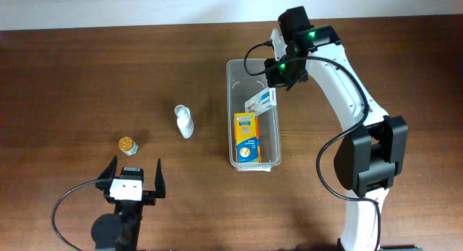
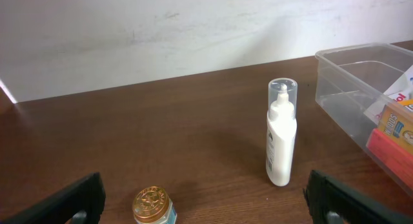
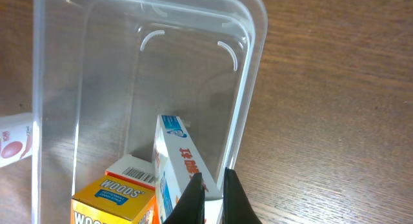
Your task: Pack container
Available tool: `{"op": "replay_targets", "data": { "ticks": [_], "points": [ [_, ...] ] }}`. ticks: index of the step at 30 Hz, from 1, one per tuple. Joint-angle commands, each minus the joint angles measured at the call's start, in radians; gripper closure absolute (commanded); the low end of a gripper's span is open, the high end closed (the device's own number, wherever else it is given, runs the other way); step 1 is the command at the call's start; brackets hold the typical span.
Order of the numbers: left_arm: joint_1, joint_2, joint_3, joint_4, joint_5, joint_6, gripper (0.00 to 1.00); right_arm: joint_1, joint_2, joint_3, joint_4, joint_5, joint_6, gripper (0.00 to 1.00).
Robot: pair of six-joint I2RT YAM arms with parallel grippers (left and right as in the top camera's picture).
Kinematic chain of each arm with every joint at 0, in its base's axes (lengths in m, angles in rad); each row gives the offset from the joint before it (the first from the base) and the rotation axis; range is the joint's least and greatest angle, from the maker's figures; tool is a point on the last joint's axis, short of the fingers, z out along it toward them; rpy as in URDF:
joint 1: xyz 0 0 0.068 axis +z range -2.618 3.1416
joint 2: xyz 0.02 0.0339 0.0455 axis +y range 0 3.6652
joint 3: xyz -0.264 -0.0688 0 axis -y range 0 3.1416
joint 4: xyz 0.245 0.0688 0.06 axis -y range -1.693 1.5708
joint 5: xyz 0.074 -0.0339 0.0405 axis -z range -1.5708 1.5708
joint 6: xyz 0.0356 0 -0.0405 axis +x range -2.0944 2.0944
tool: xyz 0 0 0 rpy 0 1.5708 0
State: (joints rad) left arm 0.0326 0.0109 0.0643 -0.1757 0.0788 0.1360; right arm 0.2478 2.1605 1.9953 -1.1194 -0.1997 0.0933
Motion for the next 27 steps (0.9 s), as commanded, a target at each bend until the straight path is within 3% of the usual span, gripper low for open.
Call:
{"op": "replay_targets", "data": {
  "ticks": [1, 27],
  "points": [
    [0.005, -0.005, -0.010, 0.000, 0.004, 0.016, 0.01, 0.014, 0.018, 0.004, -0.005, -0.010, -0.011, 0.96],
    [0.005, -0.005, -0.010, 0.000, 0.004, 0.016, 0.01, 0.034, 0.035, 0.004, -0.030, -0.025, -0.011, 0.96]
  ]
}}
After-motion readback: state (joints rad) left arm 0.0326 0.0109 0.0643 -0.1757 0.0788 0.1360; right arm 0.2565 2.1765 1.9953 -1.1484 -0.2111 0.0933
